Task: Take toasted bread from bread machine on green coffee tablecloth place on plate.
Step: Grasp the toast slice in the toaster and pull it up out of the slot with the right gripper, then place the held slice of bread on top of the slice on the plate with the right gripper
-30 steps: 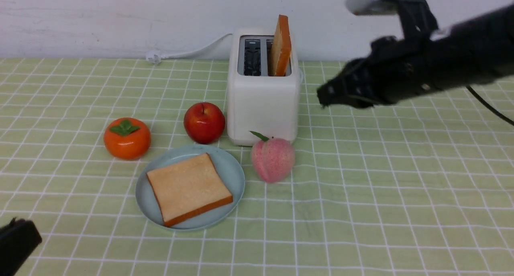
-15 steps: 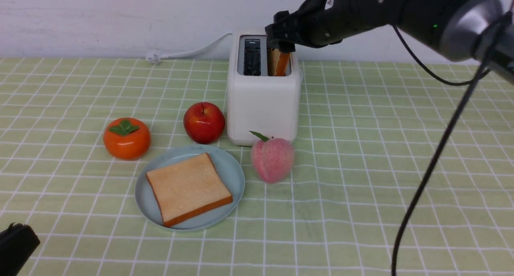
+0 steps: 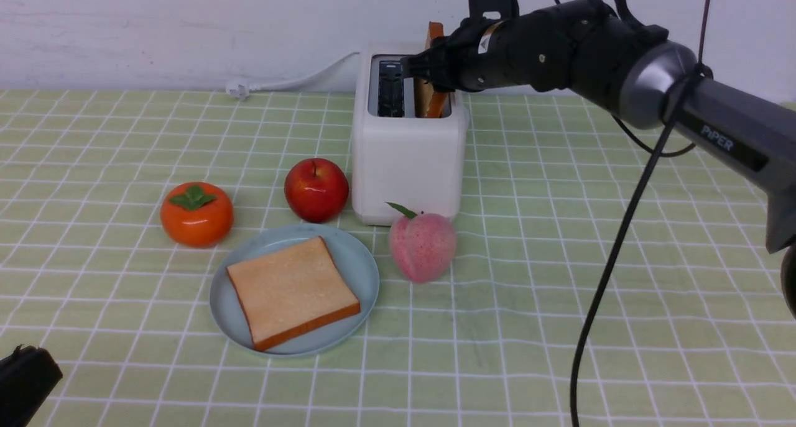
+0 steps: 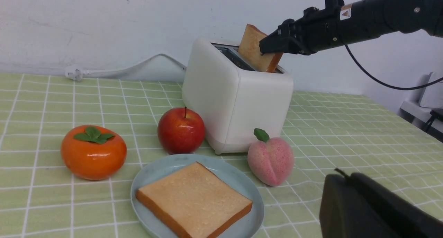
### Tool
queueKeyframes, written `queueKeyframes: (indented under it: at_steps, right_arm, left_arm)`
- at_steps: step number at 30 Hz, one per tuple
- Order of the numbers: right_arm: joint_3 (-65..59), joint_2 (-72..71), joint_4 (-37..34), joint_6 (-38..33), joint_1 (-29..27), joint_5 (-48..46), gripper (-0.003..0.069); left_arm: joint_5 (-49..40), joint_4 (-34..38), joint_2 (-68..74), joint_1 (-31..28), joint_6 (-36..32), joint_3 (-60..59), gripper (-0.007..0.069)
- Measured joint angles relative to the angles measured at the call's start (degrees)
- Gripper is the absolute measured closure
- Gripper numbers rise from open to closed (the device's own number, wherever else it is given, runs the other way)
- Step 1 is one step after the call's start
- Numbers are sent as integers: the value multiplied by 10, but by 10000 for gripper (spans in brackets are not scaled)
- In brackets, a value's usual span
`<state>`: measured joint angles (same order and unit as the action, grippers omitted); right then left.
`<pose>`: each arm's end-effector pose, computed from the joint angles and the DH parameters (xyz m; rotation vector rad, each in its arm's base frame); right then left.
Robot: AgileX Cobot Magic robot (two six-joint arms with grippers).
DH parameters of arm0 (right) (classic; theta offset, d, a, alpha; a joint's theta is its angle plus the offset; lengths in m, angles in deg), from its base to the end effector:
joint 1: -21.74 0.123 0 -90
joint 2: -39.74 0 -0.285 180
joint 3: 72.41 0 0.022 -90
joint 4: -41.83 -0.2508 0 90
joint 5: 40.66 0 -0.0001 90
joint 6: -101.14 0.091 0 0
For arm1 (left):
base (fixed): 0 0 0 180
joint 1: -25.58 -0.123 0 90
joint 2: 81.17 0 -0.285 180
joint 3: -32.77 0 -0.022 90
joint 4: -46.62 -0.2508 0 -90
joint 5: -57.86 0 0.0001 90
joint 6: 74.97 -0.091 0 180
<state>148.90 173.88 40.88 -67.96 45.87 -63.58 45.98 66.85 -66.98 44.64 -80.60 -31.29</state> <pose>0.4853 0.2180 0.2975 -0.2240 2.0313 0.4018 0.0504 -0.0243 0.2663 0.1240 1.5786 -0.5116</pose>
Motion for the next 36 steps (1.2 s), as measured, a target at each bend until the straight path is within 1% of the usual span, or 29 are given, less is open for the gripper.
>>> queueKeyframes:
  at_steps: [1,2,3,9,14,17,18,19,22,25,28,30,32,34,36]
  right_arm:
    - [0,0,0,0,0,1,476]
    - [0,0,-1,0,0,1,512]
    - [1,0,-1,0,0,1,528]
    - [1,-5,-1,0,0,-2,537]
    - [0,-43,-1,0,4,-19,537]
    - [0,-110,-1,-4,20,-61,537]
    - [0,-136,-1,-17,28,-85,537]
    - [0,-141,-1,-17,29,-90,537]
    - [2,-205,-15,-70,57,-189,537]
    - [-7,-238,-72,-109,81,-291,537]
    - [-49,-244,-161,-157,96,-323,537]
    - [-93,-236,-233,-190,103,-318,537]
    - [-128,-226,-285,-217,107,-304,538]
    - [-162,-201,-364,-253,108,-273,540]
    - [-179,-176,-425,-296,108,-252,540]
  left_arm:
    - [0,0,0,0,0,0,638]
    - [0,0,0,0,0,0,638]
    - [0,0,0,0,0,0,638]
    - [-1,0,0,0,0,0,638]
    - [-4,0,0,0,0,0,638]
    - [-4,-6,0,0,-13,0,637]
    - [-4,-10,0,0,-17,0,637]
    - [-4,-10,0,0,-18,0,637]
    - [-7,-14,0,0,-20,0,637]
    - [-22,-14,0,0,-21,0,636]
    - [-64,-15,0,0,-16,0,636]
    - [-91,-15,0,0,-12,0,634]
    - [-100,-15,0,0,-11,-6,634]
    - [-93,-14,0,0,-11,-26,634]
    - [-72,-13,0,0,-11,-47,634]
